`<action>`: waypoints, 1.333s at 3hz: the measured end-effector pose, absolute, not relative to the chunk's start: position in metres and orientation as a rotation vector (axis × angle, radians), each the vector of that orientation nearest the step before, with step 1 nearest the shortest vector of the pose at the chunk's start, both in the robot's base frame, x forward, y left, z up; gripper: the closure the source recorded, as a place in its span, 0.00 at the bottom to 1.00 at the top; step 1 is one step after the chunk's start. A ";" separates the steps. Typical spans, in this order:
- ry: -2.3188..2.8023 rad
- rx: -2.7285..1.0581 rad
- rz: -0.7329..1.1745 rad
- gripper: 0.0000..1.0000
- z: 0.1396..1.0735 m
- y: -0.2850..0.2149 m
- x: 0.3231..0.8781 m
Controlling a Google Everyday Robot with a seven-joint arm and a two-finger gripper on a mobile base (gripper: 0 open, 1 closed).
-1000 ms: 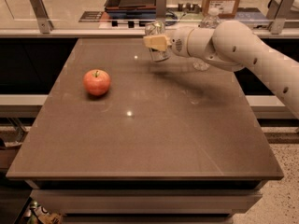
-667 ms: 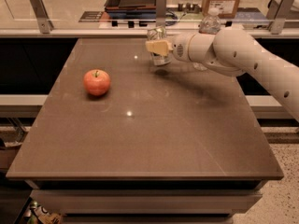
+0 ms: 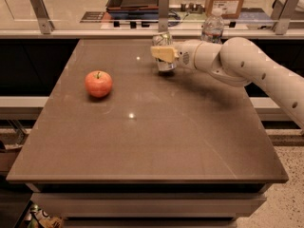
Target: Place 7up can upright
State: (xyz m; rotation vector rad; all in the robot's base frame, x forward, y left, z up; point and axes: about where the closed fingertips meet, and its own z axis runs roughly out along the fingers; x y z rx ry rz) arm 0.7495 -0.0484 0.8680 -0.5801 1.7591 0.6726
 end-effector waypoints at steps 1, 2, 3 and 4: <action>1.759 -0.579 0.674 1.00 0.871 -0.049 0.749; 1.759 -0.579 0.673 1.00 0.873 -0.049 0.749; 1.748 -0.576 0.694 1.00 0.874 -0.046 0.750; 1.748 -0.576 0.694 1.00 0.874 -0.046 0.750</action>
Offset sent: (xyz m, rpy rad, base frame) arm -0.0066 0.0173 -0.0283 0.1971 -0.0836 0.0636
